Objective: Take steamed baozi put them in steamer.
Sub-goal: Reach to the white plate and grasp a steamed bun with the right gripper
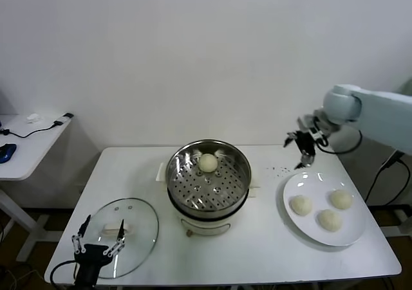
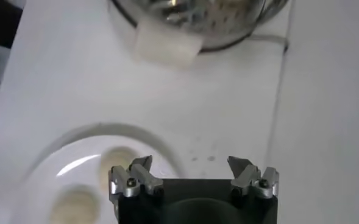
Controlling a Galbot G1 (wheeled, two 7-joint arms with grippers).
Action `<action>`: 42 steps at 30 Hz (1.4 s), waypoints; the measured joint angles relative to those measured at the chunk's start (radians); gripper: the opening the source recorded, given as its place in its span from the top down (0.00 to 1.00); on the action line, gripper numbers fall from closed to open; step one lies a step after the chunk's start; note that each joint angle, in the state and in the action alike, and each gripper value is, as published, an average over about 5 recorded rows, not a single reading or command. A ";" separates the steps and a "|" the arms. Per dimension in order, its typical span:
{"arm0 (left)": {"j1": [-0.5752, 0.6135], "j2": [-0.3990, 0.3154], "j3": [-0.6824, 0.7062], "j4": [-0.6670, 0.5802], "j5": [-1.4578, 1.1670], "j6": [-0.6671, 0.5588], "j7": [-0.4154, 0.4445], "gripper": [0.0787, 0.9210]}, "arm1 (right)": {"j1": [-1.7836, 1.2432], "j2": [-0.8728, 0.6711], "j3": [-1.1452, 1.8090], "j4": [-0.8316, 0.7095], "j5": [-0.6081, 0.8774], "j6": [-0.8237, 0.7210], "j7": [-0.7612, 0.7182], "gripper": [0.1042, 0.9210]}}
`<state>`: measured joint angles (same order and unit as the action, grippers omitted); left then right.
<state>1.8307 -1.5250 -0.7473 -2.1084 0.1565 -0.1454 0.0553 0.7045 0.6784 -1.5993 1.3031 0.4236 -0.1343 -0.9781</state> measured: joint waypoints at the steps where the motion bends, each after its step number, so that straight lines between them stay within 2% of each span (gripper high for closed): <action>1: 0.001 -0.001 -0.001 0.000 0.000 0.000 0.000 0.12 | -0.030 -0.015 0.019 0.000 -0.010 -0.015 0.000 0.12; 15: 0.010 -0.007 -0.011 0.003 0.002 -0.001 -0.001 0.12 | -0.427 -0.072 0.315 -0.076 -0.178 -0.100 -0.001 0.12; 33: 0.014 -0.006 -0.010 0.013 0.005 -0.007 -0.001 0.12 | -0.582 0.006 0.464 -0.195 -0.244 -0.116 -0.011 0.13; 42: 0.013 -0.006 -0.008 0.014 0.008 -0.007 -0.001 0.12 | -0.587 0.025 0.472 -0.213 -0.237 -0.117 -0.036 0.31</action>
<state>1.8434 -1.5307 -0.7550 -2.0948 0.1643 -0.1520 0.0541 0.1177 0.7032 -1.1271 1.0902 0.1865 -0.2510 -1.0141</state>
